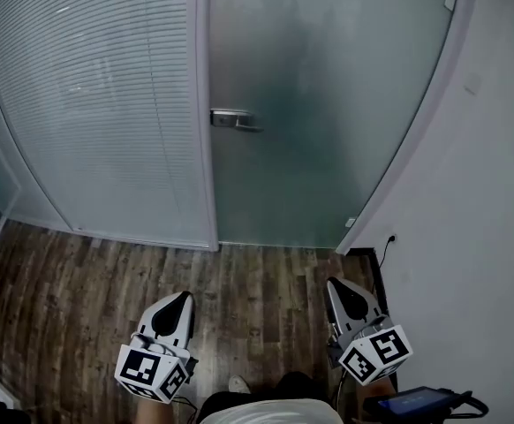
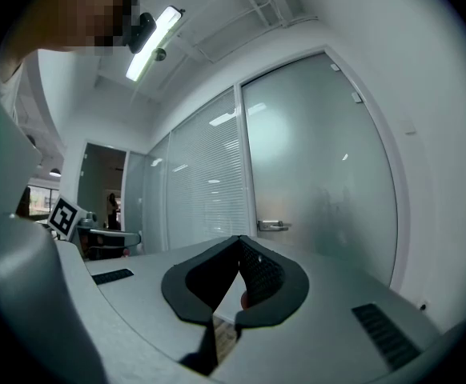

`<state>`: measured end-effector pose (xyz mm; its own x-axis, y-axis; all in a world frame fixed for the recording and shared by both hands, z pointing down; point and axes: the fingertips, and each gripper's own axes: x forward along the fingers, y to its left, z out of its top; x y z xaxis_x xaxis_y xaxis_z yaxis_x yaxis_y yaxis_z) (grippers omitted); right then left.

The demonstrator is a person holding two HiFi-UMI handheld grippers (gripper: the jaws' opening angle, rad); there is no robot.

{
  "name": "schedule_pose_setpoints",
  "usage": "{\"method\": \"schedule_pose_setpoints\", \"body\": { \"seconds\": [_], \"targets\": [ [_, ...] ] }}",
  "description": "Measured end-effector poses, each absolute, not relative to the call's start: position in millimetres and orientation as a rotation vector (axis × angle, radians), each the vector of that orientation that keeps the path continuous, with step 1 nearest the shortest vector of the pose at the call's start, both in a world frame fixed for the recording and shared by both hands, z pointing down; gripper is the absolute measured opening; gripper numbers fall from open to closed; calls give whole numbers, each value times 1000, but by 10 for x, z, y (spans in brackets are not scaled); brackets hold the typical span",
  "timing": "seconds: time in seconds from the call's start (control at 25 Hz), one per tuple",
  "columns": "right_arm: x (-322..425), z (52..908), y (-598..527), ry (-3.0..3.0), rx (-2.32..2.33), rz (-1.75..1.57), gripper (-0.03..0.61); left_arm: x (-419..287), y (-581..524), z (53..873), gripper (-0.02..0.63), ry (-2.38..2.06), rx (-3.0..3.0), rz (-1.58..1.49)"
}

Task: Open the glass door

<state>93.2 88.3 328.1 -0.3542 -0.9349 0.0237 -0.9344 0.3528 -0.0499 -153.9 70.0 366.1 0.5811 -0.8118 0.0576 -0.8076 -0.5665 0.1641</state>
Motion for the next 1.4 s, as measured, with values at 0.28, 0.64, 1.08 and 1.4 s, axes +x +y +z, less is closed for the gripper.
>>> {"method": "schedule_pose_setpoints", "body": {
  "seconds": [0.28, 0.64, 1.08, 1.4],
  "targets": [
    [700, 3353, 441, 2603, -1793, -98, 2, -1699, 279, 3725, 0, -1327, 2639, -54],
    [821, 3406, -460, 2617, -1738, -76, 2, -1621, -528, 3727, 0, -1379, 2625, -69],
    [1590, 3254, -2141, 2689, -1649, -85, 2, -692, -2108, 3484, 0, -1431, 2611, -94],
    [1897, 3360, -3264, 2799, -1486, -134, 2, -279, -3139, 3531, 0, -1518, 2527, -35]
  ]
}}
